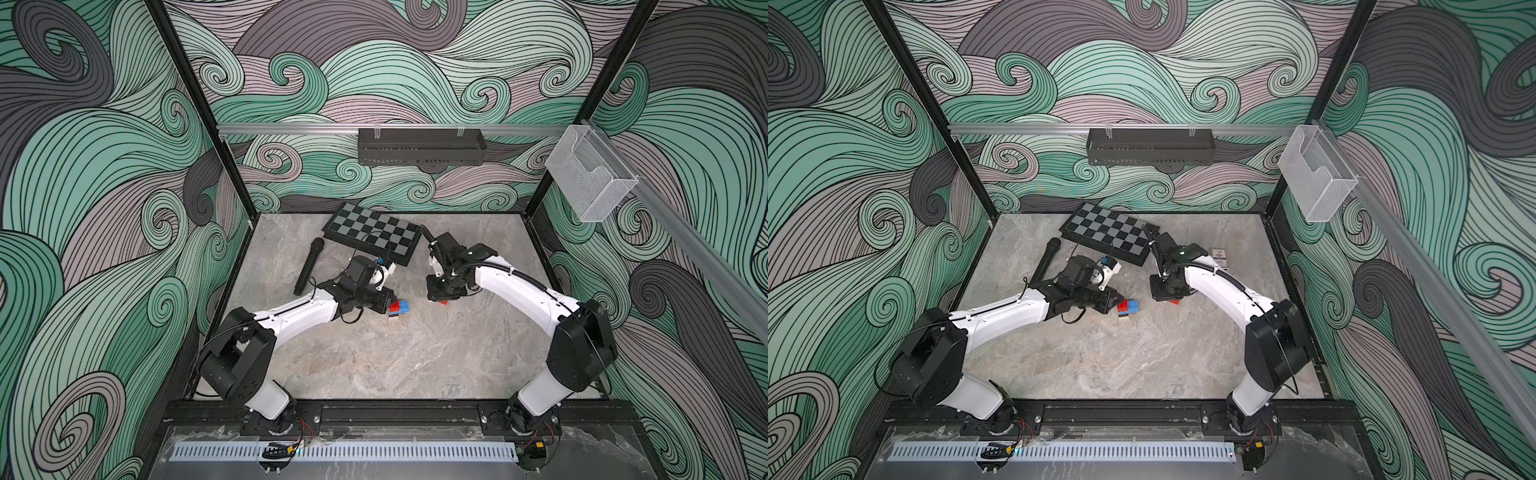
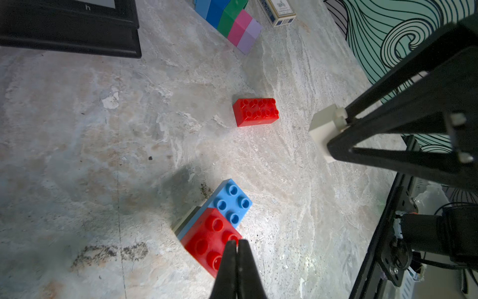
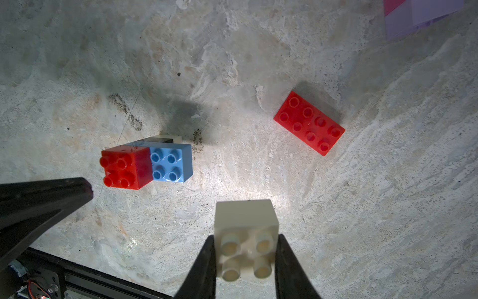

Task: Assemble the letter p with lego
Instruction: Assemble the lego brick with the lego brick.

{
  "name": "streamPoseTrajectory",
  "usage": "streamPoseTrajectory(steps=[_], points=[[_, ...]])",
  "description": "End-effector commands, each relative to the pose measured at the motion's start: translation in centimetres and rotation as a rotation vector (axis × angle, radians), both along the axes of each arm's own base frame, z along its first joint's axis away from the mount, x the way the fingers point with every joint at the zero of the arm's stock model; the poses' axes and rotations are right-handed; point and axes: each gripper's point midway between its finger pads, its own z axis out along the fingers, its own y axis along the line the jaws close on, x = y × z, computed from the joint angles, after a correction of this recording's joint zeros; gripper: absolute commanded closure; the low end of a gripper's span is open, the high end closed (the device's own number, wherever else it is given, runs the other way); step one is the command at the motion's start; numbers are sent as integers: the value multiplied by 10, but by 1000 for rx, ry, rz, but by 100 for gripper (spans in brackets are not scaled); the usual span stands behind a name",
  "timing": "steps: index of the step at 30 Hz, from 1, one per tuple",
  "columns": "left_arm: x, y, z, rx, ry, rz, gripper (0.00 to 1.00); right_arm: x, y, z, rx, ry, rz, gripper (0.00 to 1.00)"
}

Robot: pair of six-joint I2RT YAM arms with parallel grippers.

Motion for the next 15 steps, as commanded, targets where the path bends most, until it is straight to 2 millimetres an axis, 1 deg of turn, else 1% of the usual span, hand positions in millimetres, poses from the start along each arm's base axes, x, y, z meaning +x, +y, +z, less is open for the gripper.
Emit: streamPoseTrajectory(steps=[1,15], points=[[-1,-6,-6,-3,-5,-35,100,-1,0,-7,1,21,-1,82],[-10,3,-30,37,41,-25,100,-1,4,-17,-11,47,5,83]])
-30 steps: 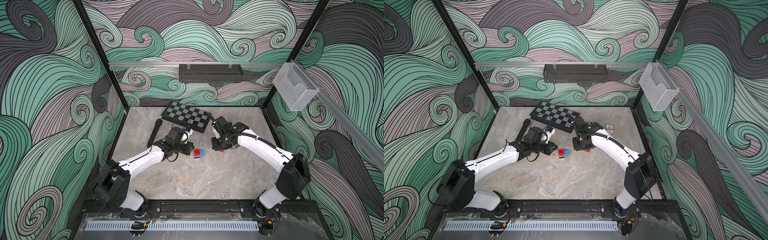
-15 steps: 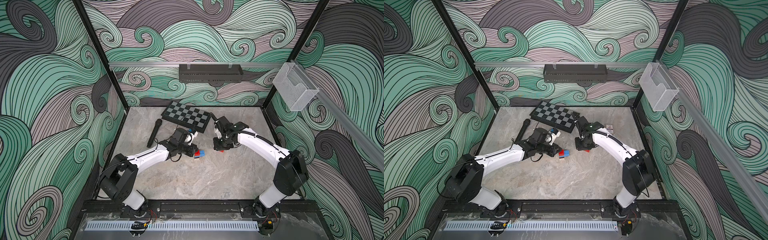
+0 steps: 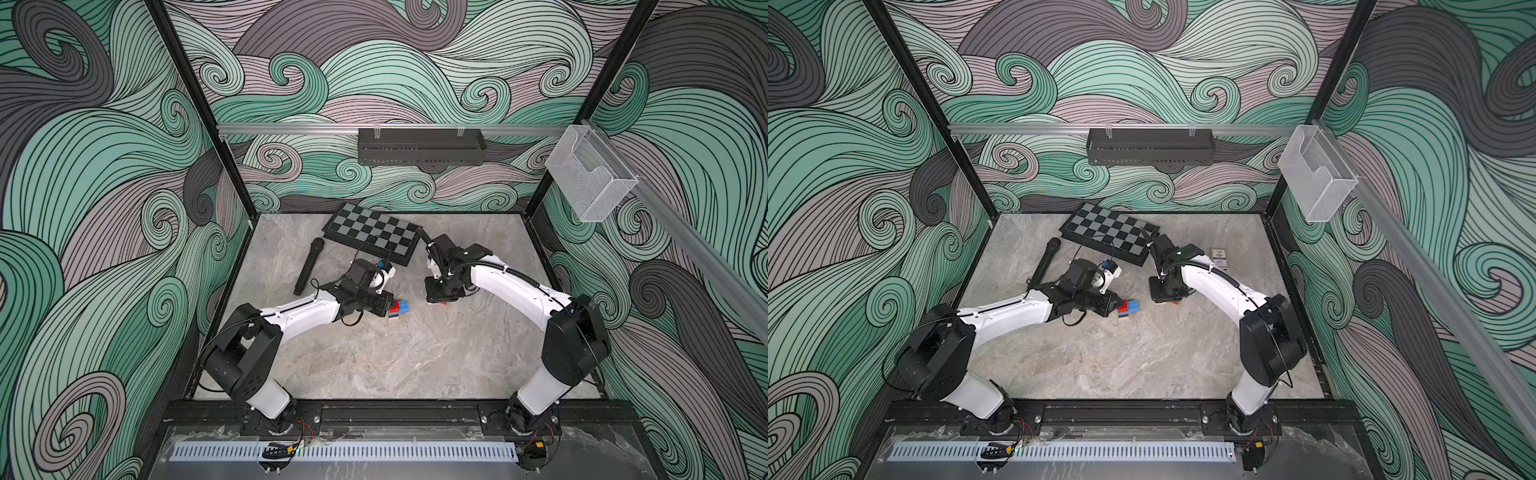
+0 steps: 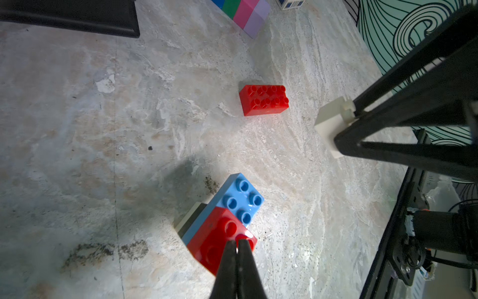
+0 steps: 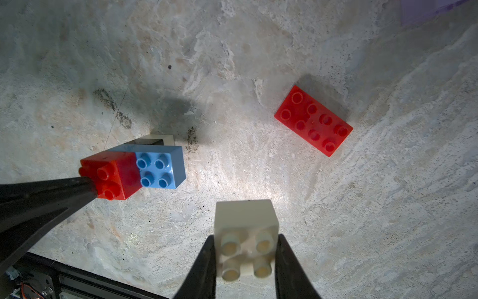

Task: Assemble the letter p with lego
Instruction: Assemble the lego brick with the lego brick.

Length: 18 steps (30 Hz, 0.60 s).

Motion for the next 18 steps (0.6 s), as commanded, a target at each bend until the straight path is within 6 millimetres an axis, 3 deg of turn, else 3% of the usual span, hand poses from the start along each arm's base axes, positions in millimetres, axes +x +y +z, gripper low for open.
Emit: streamPoseTrajectory(steps=[1,18], points=[[-7,1,-12,20,21,-19,100,-1,3,-2,4,6,4,83],[-11,11,-30,68,48,2,100,10,39,-2,-75,-2,88,83]])
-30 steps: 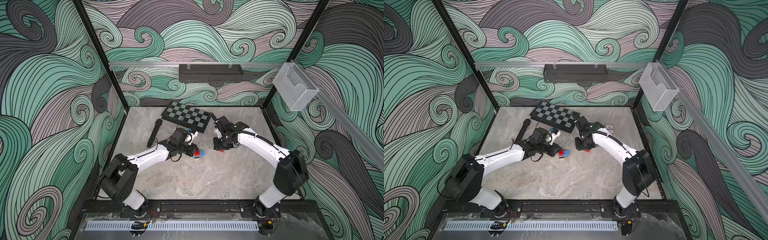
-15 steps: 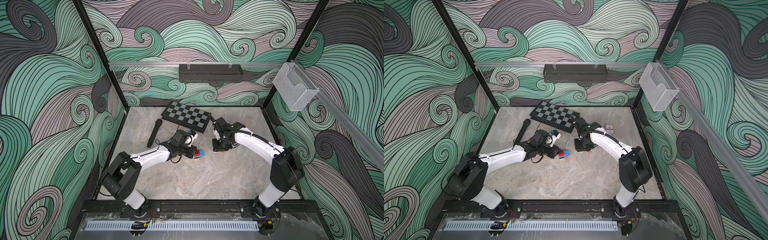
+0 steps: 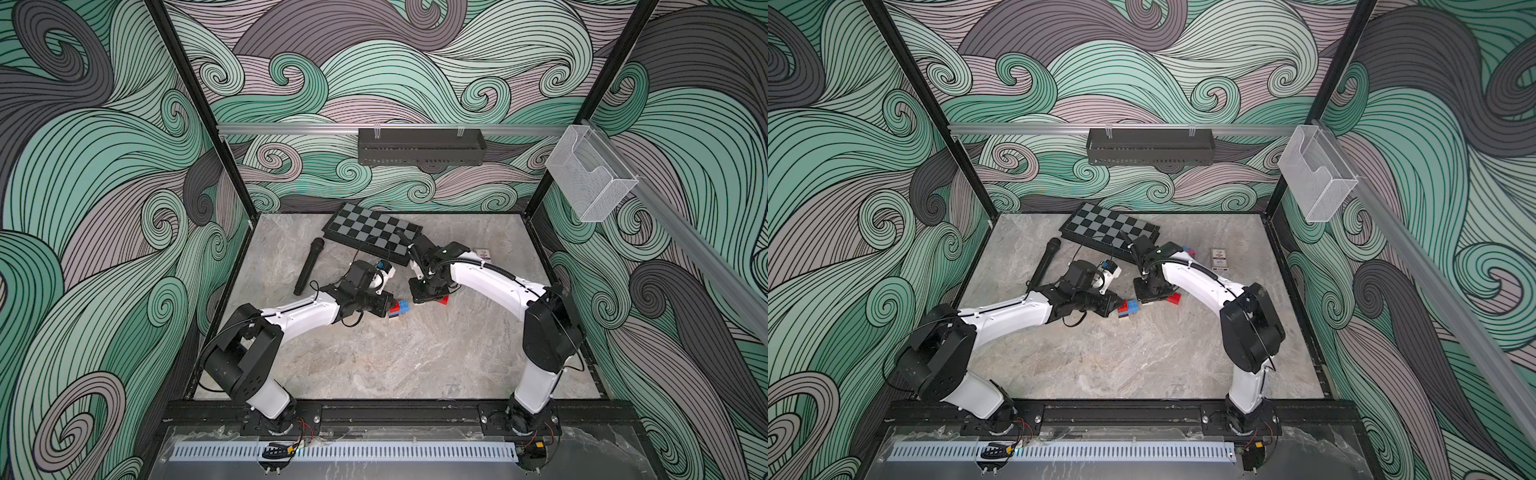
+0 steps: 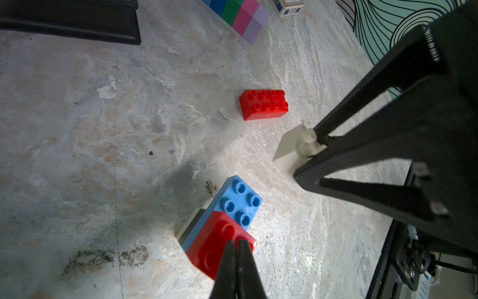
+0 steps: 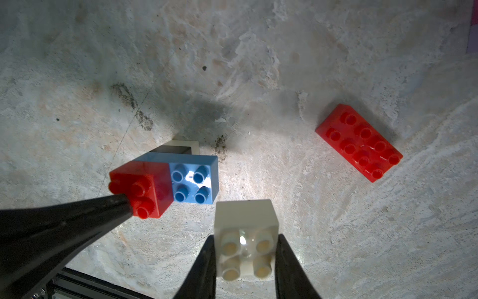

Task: Assemble the letter p with lego
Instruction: Assemble the lego brick with the lego brick.

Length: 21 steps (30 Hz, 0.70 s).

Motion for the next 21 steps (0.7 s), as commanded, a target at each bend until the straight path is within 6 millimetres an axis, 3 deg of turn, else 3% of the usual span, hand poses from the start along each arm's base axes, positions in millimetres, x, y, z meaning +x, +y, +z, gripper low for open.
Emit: streamPoseTrajectory(steps=[1,21], points=[[-13,12,-30,84,68,0,100,3,-1,4,-50,-9,-1,83],[-19,17,-45,100,110,22,100,2,23,-13,-111,2,0,83]])
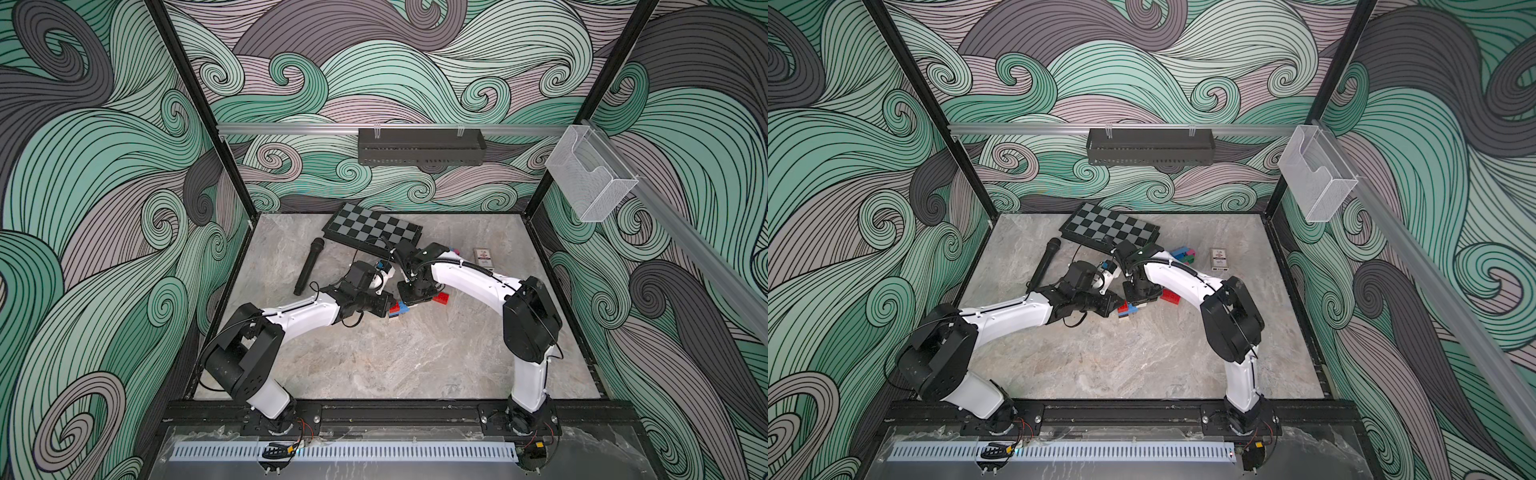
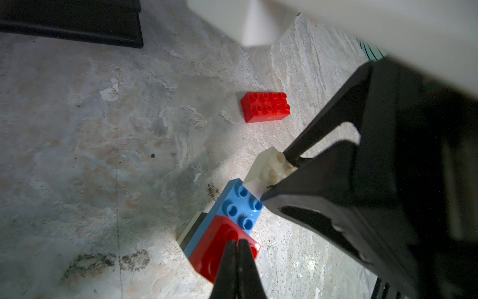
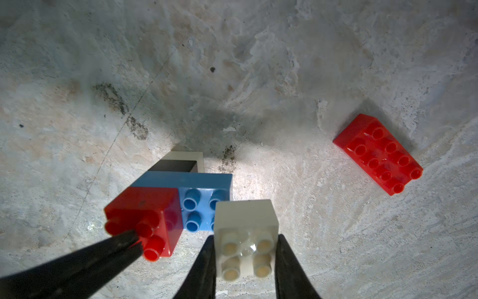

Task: Assemble the letter p with lego
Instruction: Assemble the lego brick with the lego brick.

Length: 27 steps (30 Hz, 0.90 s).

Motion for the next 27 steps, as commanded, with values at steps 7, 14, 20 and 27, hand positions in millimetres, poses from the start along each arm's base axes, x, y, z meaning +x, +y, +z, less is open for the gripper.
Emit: streamPoseTrajectory(steps=[7,14,20,27], points=[[-24,21,-48,106,132,26,100,2,8,2,-8,-3,-14,83],[-27,24,-54,109,142,39,100,0,5,-4,-24,8,-13,83],[-29,27,-57,114,151,46,100,-1,5,-7,-28,16,-13,83],[-34,33,-64,141,172,61,100,0,4,-7,-31,15,-11,83]])
